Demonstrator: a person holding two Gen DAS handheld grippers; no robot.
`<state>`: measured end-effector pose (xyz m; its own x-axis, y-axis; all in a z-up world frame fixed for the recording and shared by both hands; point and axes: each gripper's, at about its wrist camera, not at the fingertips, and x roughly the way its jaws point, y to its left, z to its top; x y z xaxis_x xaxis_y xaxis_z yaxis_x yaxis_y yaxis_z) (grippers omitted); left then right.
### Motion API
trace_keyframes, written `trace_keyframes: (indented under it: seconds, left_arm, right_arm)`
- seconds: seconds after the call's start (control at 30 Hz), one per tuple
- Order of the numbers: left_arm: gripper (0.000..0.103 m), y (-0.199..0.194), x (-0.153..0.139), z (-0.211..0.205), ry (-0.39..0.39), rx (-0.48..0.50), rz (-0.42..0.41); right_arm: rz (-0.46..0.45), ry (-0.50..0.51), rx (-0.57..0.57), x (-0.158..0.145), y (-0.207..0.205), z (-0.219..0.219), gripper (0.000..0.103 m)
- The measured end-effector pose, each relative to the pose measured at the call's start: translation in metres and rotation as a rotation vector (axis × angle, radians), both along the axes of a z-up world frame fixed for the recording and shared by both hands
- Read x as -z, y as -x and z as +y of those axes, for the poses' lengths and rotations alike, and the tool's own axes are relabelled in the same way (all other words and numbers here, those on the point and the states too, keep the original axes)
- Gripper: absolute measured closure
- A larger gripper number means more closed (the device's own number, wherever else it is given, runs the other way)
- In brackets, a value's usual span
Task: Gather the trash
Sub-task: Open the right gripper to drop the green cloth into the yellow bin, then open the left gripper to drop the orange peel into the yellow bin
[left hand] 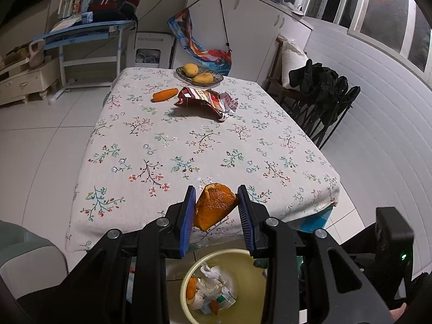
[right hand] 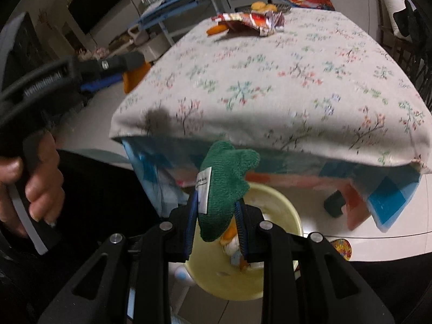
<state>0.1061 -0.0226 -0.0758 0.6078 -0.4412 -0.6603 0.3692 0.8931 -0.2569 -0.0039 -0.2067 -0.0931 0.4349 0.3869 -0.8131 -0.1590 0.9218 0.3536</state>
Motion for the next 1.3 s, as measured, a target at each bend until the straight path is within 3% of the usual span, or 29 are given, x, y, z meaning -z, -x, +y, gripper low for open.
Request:
trace_keyframes:
  seconds: [0.23, 0.37, 0.57, 0.7, 0.9, 1.3]
  left_arm:
    - [0.073, 0.008, -0.001, 0.002, 0.002, 0.005, -0.005]
    - [0.073, 0.014, 0.0, 0.002, -0.001, 0.013, -0.007]
    - [0.073, 0.018, 0.001, -0.001, -0.014, 0.026, -0.009]
    - [0.073, 0.02, 0.004, -0.003, -0.02, 0.039, -0.003]
    - [0.073, 0.034, 0.013, -0.011, -0.03, 0.085, 0.03]
    - [0.072, 0.075, 0.056, -0.059, -0.16, 0.32, 0.18]
  right_arm:
    - [0.092, 0.033, -0.025, 0.018, 0.004, 0.007, 0.074]
    - [0.131, 0.053, -0.023, 0.027, 0.005, 0.008, 0.068]
    - [0.13, 0.055, -0.001, 0.026, 0.006, 0.003, 0.064]
    - [0.092, 0.046, 0.046, 0.019, 0.005, -0.007, 0.054]
    - [-0.004, -0.002, 0.152, 0.0, 0.007, -0.028, 0.047]
    - [-0.141, -0.068, 0.316, -0.021, 0.011, -0.06, 0.04]
